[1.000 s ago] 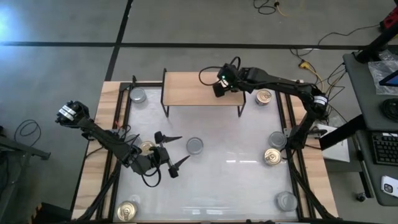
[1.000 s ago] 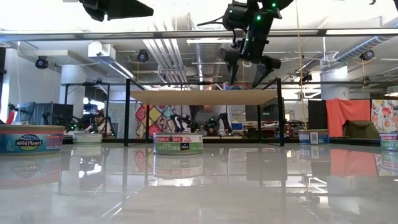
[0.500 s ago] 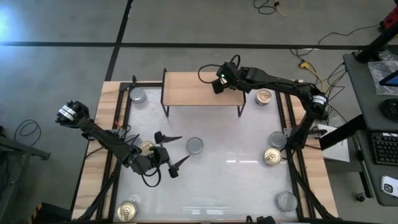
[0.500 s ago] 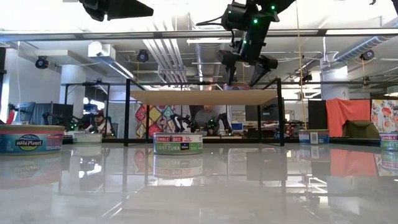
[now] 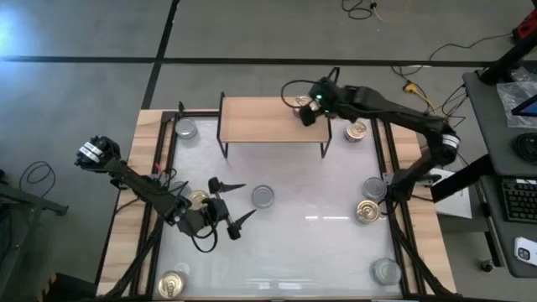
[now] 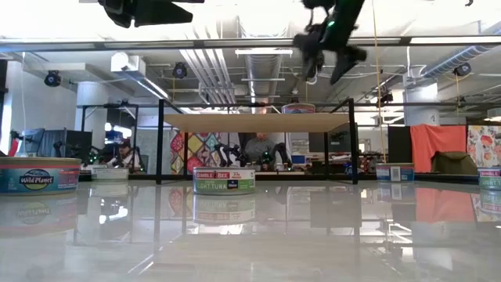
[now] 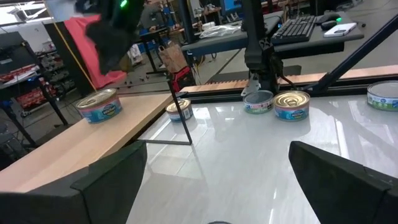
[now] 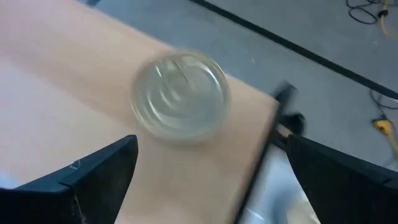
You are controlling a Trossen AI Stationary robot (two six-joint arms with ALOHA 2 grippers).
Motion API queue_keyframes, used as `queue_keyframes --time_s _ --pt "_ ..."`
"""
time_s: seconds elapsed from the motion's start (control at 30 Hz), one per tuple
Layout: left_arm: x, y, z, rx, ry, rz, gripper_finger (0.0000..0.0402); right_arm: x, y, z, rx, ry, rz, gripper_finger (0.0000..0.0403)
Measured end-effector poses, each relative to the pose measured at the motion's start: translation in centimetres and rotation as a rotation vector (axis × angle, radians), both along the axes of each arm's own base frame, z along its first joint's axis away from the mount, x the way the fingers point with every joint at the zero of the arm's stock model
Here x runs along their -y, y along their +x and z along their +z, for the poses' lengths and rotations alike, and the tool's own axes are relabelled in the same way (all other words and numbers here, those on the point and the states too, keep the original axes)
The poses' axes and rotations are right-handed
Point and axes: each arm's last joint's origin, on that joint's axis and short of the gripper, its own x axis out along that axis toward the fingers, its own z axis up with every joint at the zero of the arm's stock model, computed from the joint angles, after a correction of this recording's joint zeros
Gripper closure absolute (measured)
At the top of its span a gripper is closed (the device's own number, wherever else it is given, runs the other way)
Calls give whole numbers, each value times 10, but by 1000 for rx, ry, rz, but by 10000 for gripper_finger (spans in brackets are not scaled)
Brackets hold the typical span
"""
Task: Stack canned seafood by type on shelf
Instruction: Put the blue tuna can on the shelf
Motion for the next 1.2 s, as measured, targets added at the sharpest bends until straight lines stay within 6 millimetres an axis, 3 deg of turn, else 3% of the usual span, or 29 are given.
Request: queue_keyframes --time_s 0.1,0.27,0.5,0.67,0.8,0.9,1.2 --pt "0 0 0 1 -2 0 25 -11 -23 8 -69 22 -32 3" --pt "0 0 0 10 -19 2 25 -25 -59 -1 -170 13 -237 3" --pt "0 0 0 15 -29 3 25 -35 -81 -49 -117 31 -338 3" --pt "0 0 0 15 -30 2 25 -28 -87 -88 -31 22 -413 3" --pt "0 0 0 14 -29 2 25 -21 -93 -104 6 26 -454 3" --pt "0 0 0 10 -26 2 25 -18 -96 -107 -22 51 -410 3" --pt "0 0 -1 4 -23 2 25 -24 -102 -98 -314 110 -46 3"
